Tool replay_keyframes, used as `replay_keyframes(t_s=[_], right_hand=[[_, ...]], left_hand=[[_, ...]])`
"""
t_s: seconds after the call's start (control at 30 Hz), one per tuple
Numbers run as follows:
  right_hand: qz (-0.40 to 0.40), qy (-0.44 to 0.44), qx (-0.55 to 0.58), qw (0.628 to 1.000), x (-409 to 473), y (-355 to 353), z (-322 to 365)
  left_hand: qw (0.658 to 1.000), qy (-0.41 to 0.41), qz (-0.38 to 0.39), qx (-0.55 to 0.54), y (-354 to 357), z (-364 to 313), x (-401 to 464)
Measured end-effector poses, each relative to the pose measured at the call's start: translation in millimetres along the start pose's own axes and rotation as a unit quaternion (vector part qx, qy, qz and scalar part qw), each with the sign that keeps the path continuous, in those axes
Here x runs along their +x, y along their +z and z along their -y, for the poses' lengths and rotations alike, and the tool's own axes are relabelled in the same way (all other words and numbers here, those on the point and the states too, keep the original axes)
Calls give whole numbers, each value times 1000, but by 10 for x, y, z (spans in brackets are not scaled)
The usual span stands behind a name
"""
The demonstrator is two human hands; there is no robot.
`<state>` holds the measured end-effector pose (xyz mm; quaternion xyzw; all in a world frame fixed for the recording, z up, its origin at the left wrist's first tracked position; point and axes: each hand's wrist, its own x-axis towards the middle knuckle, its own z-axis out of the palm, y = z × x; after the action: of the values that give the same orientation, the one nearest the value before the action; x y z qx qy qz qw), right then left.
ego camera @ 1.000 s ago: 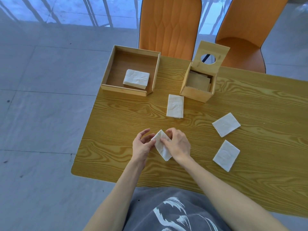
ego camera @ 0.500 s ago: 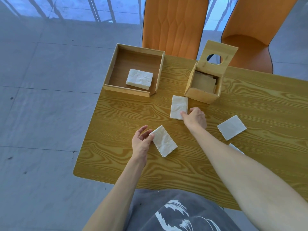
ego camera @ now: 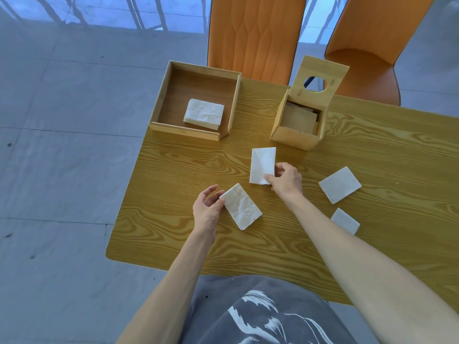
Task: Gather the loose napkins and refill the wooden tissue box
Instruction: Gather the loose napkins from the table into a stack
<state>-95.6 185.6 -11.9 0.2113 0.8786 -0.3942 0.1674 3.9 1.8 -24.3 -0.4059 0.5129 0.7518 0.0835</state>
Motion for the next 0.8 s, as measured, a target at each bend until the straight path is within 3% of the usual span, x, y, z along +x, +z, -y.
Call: replay_keyframes(t_s=[0.2,0.5,0.6,0.8], right_hand=[[74,14,154,985,-251,-160,-218],[257,-20,124,958,-574,-65,-400],[261,-42,88,960,-606,23,-469],[193,-91,-16,977,-625,95,-468]], left_hand=[[1000,-4,2,-19,23,-1,-18],[1000,-5,6,-18,31,-20,-31],[1000,-1,10,-17,25,-17,-36],[999,-8,28,-36,48,-6,-52]])
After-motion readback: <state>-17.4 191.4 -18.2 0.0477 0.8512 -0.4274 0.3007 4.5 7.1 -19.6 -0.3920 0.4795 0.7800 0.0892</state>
